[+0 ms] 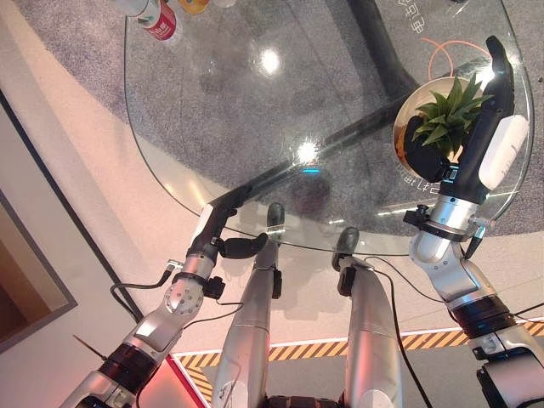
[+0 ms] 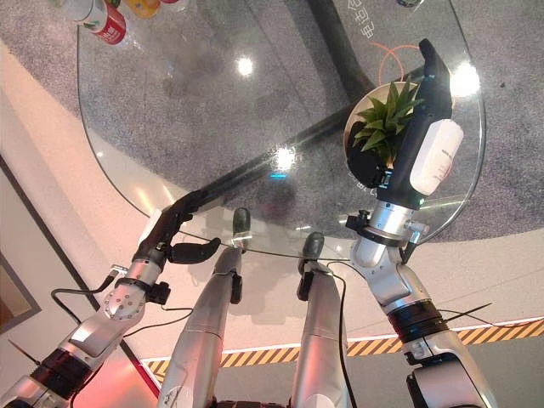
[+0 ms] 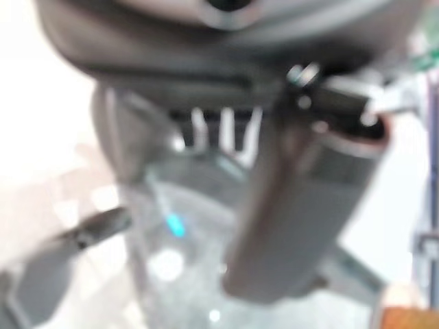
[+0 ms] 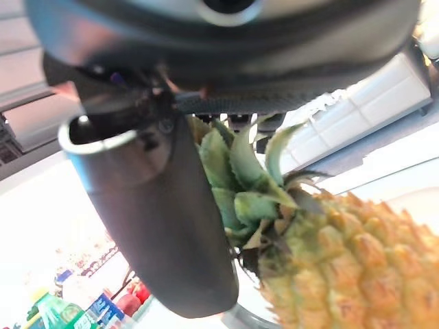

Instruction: Pick up the fruit to the plate

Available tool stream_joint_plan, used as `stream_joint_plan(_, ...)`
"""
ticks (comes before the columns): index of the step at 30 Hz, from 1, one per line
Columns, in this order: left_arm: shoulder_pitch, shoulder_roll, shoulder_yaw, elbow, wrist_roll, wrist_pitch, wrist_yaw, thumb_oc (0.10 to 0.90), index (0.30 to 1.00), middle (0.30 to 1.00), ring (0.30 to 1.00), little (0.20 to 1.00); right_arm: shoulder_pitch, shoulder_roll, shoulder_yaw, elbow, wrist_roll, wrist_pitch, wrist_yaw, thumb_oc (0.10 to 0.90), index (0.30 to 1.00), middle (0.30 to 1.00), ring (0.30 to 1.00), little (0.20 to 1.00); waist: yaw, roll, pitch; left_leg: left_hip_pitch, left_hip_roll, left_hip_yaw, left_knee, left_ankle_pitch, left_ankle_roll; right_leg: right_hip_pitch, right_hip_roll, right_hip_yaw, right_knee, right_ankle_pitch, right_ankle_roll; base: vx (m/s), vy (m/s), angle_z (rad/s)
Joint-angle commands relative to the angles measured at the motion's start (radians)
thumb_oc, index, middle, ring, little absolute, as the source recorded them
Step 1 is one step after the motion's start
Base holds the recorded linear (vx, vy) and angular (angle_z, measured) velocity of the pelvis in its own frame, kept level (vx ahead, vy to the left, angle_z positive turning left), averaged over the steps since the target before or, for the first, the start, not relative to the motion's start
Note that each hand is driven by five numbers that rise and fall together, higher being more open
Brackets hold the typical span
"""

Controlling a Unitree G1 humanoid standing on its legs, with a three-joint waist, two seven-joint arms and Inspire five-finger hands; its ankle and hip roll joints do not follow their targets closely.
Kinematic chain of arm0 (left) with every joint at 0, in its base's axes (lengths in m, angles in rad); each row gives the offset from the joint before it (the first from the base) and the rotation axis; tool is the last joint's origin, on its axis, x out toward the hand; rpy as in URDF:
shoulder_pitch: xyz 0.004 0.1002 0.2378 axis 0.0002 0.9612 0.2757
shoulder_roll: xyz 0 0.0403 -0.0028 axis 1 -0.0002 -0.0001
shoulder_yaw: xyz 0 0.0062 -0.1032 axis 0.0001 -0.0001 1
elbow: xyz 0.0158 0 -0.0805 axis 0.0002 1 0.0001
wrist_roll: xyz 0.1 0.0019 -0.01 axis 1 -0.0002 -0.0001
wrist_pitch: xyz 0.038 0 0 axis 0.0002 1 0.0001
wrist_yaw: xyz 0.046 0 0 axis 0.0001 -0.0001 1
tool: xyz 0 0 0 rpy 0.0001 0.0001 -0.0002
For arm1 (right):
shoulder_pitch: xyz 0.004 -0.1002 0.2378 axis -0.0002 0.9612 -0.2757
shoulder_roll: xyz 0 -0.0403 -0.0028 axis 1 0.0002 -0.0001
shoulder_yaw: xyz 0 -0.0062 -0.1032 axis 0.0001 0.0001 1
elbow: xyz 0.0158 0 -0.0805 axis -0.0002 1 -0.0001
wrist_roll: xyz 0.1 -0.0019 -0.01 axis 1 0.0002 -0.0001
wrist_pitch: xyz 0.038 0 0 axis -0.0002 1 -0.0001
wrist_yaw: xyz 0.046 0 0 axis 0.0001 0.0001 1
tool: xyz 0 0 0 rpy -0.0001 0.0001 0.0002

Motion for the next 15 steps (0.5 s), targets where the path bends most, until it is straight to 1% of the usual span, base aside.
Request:
stream_joint_plan(1,0.001,-0.024,0.002,-0.065,0.035,-0.046,0.028,0.8,0.9,0.9,0.9,0.9,-0.081,-0.048,-0.073,-0.069,-0.043,-0.086,-0.091,0.8,0.9,0.9,0.9,0.9,0.018,0.004,-0.027,0.005,-0.035,0.1,0.214,-0.196,0.031,0.016,0.071,-0.018,-0.195,0.217,0.04,0.0,0.0,0.0)
stream_joint_plan(4,-0.004,-0.024,0.004,-0.062,0.034,-0.046,0.026,0.8,0.9,0.9,0.9,0.9,-0.088,-0.056,-0.074,-0.054,-0.058,-0.062,-0.095,0.8,0.9,0.9,0.9,0.9,0.018,0.007,-0.027,-0.003,-0.034,0.099,0.217,-0.194,0.03,0.006,0.067,-0.02,-0.191,0.22,0.041,0.0,0.0,0.0)
stream_joint_plan(5,-0.004,-0.022,0.003,-0.062,0.034,-0.043,0.022,0.8,0.9,0.9,0.9,0.9,-0.086,-0.063,-0.074,-0.04,-0.066,-0.045,-0.105,0.8,0.9,0.9,0.9,0.9,0.018,0.008,-0.027,-0.008,-0.034,0.098,0.218,-0.193,0.03,0.0,0.066,-0.02,-0.192,0.224,0.041,0.0,0.0,0.0)
stream_joint_plan(8,0.004,-0.021,0.0,-0.068,0.037,-0.042,0.025,0.8,0.9,0.9,0.9,0.9,-0.08,-0.068,-0.076,-0.029,-0.071,-0.037,-0.123,0.8,0.9,0.9,0.9,0.9,0.017,0.011,-0.027,-0.015,-0.034,0.096,0.218,-0.194,0.03,-0.011,0.067,-0.016,-0.191,0.226,0.04,0.0,0.0,0.0)
stream_joint_plan(11,0.012,-0.017,0.001,-0.073,0.037,-0.042,0.025,0.8,0.9,0.9,0.9,0.9,-0.07,-0.076,-0.083,-0.023,-0.063,-0.036,-0.14,0.8,0.9,0.9,0.9,0.9,0.015,0.014,-0.027,-0.02,-0.034,0.098,0.216,-0.194,0.031,-0.019,0.07,-0.013,-0.193,0.229,0.04,0.0,0.0,0.0)
stream_joint_plan(15,0.019,-0.013,0.001,-0.08,0.037,-0.048,0.03,0.8,0.9,0.9,0.9,0.9,-0.061,-0.076,-0.094,-0.025,-0.057,-0.057,-0.17,0.8,0.9,0.9,0.9,0.9,0.013,0.015,-0.027,-0.02,-0.033,0.101,0.211,-0.194,0.033,-0.02,0.071,-0.012,-0.197,0.231,0.04,0.0,0.0,0.0)
